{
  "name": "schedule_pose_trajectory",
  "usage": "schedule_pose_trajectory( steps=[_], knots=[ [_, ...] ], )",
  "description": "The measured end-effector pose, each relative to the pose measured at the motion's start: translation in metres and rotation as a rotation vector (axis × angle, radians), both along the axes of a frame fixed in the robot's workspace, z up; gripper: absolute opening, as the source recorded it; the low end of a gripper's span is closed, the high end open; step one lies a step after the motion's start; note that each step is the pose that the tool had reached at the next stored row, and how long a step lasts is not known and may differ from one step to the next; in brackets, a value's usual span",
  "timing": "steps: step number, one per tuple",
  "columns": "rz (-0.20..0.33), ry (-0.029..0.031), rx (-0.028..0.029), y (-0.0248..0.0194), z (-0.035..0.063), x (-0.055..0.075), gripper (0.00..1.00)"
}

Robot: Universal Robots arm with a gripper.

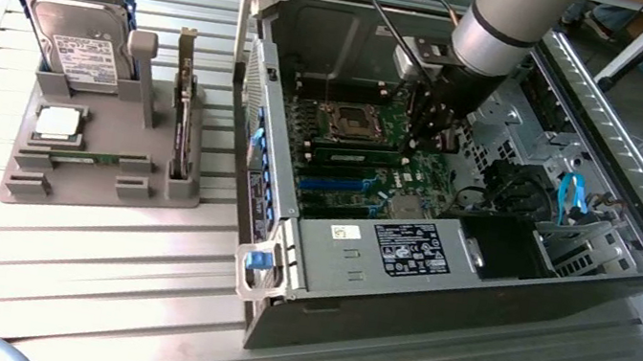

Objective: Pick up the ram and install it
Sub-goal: 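Press down the ram until it locks into place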

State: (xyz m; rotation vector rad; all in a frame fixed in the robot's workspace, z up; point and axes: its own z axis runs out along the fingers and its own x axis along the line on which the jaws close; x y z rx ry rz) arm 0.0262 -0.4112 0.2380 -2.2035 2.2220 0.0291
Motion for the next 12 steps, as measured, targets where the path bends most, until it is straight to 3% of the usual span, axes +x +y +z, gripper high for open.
schedule_pose_trajectory(
  steps=[12],
  knots=[
    [0.000,0.0000,-0.0001,0.0000,-0.0022,0.0000,0.10]
  ],
)
